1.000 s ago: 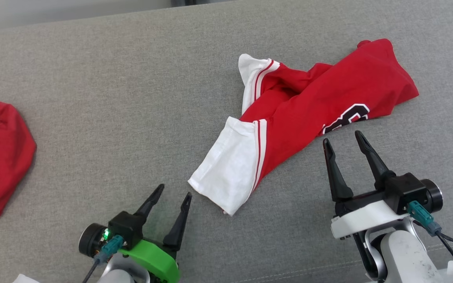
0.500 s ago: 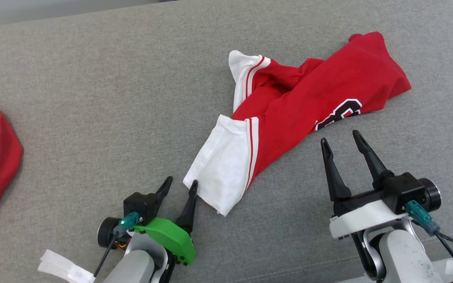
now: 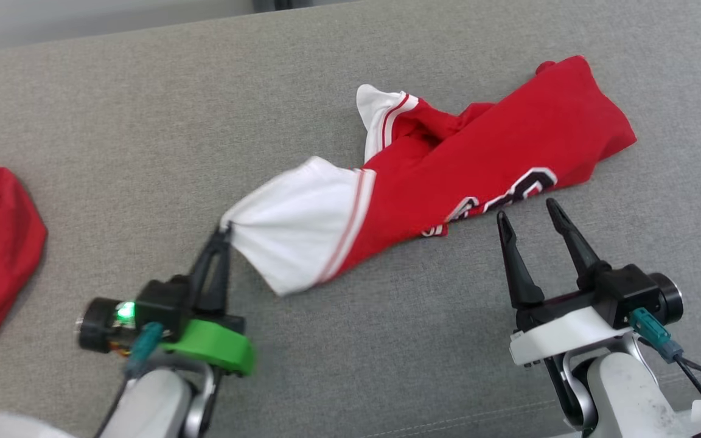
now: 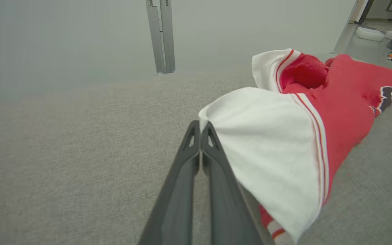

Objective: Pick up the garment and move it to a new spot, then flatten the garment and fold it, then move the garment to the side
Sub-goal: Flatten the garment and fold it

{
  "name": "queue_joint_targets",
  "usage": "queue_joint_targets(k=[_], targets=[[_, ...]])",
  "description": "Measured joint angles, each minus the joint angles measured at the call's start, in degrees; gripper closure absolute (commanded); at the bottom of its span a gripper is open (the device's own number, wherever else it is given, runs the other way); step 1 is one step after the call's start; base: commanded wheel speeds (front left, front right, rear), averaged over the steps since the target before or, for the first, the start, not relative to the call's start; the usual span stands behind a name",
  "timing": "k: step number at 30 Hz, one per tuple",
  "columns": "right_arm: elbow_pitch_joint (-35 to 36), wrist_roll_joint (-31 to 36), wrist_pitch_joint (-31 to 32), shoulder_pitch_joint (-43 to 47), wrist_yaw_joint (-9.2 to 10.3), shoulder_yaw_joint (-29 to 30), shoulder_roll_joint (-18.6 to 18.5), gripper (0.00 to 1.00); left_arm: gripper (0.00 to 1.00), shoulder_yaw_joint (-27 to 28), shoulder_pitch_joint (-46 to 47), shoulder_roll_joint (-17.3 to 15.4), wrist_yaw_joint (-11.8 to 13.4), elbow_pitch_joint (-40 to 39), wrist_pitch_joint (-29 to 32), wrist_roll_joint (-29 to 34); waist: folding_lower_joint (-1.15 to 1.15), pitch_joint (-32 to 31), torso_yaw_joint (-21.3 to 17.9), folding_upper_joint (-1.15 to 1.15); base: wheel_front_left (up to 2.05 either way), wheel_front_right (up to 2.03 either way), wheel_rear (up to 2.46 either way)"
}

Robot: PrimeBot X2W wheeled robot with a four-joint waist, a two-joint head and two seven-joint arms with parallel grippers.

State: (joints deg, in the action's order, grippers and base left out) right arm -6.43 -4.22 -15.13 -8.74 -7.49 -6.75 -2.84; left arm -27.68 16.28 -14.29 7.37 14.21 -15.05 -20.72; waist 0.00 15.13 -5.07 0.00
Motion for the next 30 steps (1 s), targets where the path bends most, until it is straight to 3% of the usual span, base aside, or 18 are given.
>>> queue_joint_targets(k=[8, 12, 17, 22, 26, 30], targets=[[0.27, -1.41, 0.0, -5.01, 0.01, 1.23, -2.05, 0.0, 1.0, 5.99, -7.55, -6.2, 2.48, -8.2, -0.08, 1.81, 0.0, -0.32, 1.78, 0.0, 0.0, 0.0, 0.0], [-3.92, -7.75, 0.0, -7.9, 0.01, -0.53, -4.31, 0.0, 1.0, 6.58, -9.31, -7.13, 2.54, -8.27, 0.35, 0.6, 0.0, 0.15, 2.99, 0.0, 0.0, 0.0, 0.0], [-15.19, -15.88, 0.22, -17.08, 0.0, -8.93, -13.92, 0.0, 1.0, 6.03, -9.52, -7.0, 2.26, -7.8, 1.18, 0.18, 0.0, 0.94, 4.73, 0.0, 0.0, 0.0, 0.0], [-21.89, -26.48, 12.27, -28.3, 0.01, -19.25, -23.17, 0.0, 1.0, 5.15, -9.03, -6.68, 2.13, -6.21, 2.16, 0.18, 0.0, 1.84, 6.62, 0.0, 0.0, 0.0, 0.0], [-22.52, -37.98, 22.32, -34.56, 0.0, -25.24, -28.52, 0.0, 1.0, 4.57, -7.93, -6.45, 1.8, -4.76, 2.46, 0.19, 0.0, 2.85, 8.43, 0.0, 0.0, 0.0, 0.0], [-23.13, -44.23, 28.32, -38.71, 0.0, -29.09, -33.97, 0.0, 1.0, 3.78, -6.27, -5.86, 1.29, -3.42, 2.42, 0.24, 0.0, 3.94, 10.57, 0.0, 0.0, 0.0, 0.0]])
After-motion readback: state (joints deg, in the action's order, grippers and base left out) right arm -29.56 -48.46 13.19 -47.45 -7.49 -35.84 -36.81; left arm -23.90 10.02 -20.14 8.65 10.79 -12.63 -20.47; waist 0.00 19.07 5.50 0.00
